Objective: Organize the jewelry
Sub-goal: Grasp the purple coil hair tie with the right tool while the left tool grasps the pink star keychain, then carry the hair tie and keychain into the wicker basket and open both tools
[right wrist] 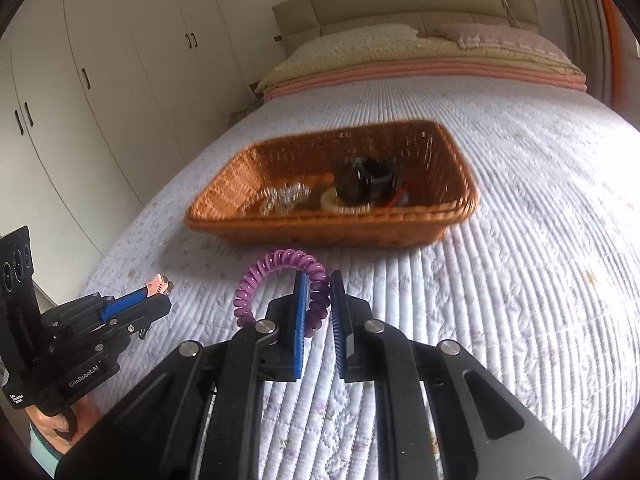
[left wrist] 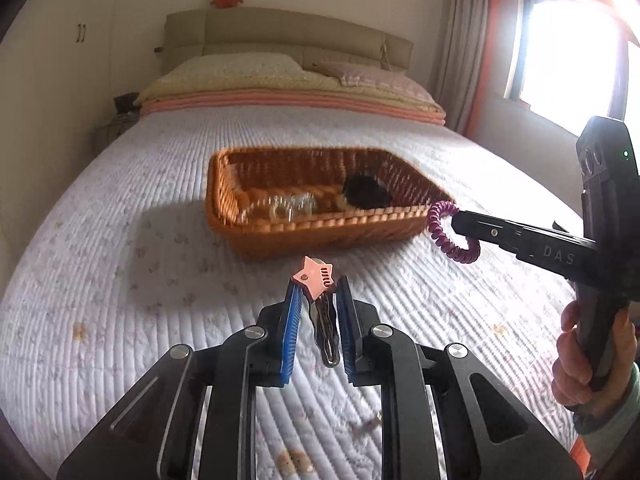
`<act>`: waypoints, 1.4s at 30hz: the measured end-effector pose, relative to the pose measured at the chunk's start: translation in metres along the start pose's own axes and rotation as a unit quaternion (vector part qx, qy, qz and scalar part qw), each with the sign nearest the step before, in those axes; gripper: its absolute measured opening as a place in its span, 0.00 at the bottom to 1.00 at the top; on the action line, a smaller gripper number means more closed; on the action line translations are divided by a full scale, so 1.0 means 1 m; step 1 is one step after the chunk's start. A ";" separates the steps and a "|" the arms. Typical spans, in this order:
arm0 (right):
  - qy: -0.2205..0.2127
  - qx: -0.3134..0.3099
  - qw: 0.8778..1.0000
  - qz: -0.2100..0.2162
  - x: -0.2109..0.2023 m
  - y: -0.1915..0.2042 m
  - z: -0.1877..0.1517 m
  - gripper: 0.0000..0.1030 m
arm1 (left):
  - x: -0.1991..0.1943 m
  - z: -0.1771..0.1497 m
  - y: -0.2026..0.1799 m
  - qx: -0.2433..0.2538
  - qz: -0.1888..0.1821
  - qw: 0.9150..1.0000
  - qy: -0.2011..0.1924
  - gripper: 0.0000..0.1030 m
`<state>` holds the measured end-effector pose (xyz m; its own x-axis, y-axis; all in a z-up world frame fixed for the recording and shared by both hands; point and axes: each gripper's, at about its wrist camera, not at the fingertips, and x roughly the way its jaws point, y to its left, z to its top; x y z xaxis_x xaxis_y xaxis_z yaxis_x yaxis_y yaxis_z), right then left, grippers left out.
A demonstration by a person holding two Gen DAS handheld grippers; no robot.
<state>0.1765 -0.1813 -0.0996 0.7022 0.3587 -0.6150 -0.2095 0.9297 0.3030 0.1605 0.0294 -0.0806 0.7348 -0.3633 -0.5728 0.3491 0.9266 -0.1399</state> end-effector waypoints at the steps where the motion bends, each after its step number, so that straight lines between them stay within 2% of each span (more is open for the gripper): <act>1: -0.013 -0.005 1.000 0.003 -0.005 0.002 0.013 0.10 | -0.004 0.013 0.000 -0.002 -0.004 1.000 -0.014 0.16; 5: -0.047 -0.028 0.998 -0.005 -0.007 0.009 0.064 0.10 | -0.007 0.062 0.002 -0.008 -0.025 0.998 -0.062 0.16; 8: -0.055 -0.041 0.997 -0.032 0.008 0.013 0.091 0.10 | 0.014 0.090 0.009 -0.019 -0.041 0.997 -0.068 0.16; 10: -0.039 -0.033 0.998 -0.031 0.030 0.010 0.107 0.10 | 0.035 0.099 0.020 -0.043 -0.057 0.996 -0.060 0.16; 15: 0.021 -0.003 1.000 -0.018 0.093 -0.004 0.131 0.10 | 0.090 0.101 0.040 -0.069 -0.036 0.996 -0.032 0.16; 18: 0.064 0.006 0.998 -0.029 0.133 -0.007 0.133 0.10 | 0.117 0.096 0.046 -0.071 -0.032 0.997 -0.011 0.16; 23: 0.114 -0.008 0.992 -0.061 0.176 -0.004 0.120 0.10 | 0.142 0.078 0.050 -0.067 -0.031 0.997 0.016 0.16; 29: 0.146 -0.020 0.987 -0.067 0.198 -0.003 0.119 0.10 | 0.155 0.075 0.049 -0.057 -0.025 0.998 0.030 0.17; 34: 0.158 -0.020 0.985 -0.064 0.201 -0.005 0.116 0.11 | 0.154 0.073 0.047 -0.052 -0.022 0.998 0.030 0.18; 36: 0.157 -0.019 0.986 -0.060 0.197 -0.006 0.116 0.15 | 0.152 0.073 0.046 -0.052 -0.025 0.998 0.028 0.23; 37: 0.156 -0.016 0.986 -0.058 0.196 -0.005 0.115 0.18 | 0.150 0.072 0.045 -0.053 -0.030 0.998 0.026 0.28; 38: 0.151 -0.011 0.987 -0.058 0.192 -0.006 0.115 0.27 | 0.145 0.071 0.042 -0.053 -0.031 0.998 0.020 0.31; 39: 0.146 -0.009 0.988 -0.056 0.187 -0.007 0.115 0.35 | 0.140 0.070 0.040 -0.050 -0.029 0.998 0.013 0.38; 40: 0.138 -0.012 0.989 -0.054 0.182 -0.006 0.114 0.36 | 0.135 0.069 0.038 -0.047 -0.019 0.999 0.005 0.43; 42: 0.114 -0.016 0.992 -0.060 0.163 -0.006 0.113 0.36 | 0.123 0.067 0.032 -0.042 -0.006 0.999 -0.010 0.45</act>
<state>0.3695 -0.1376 -0.1191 0.5530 0.2511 -0.7945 -0.1577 0.9678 0.1961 0.3013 0.0079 -0.1013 0.7424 -0.3764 -0.5543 0.3094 0.9264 -0.2146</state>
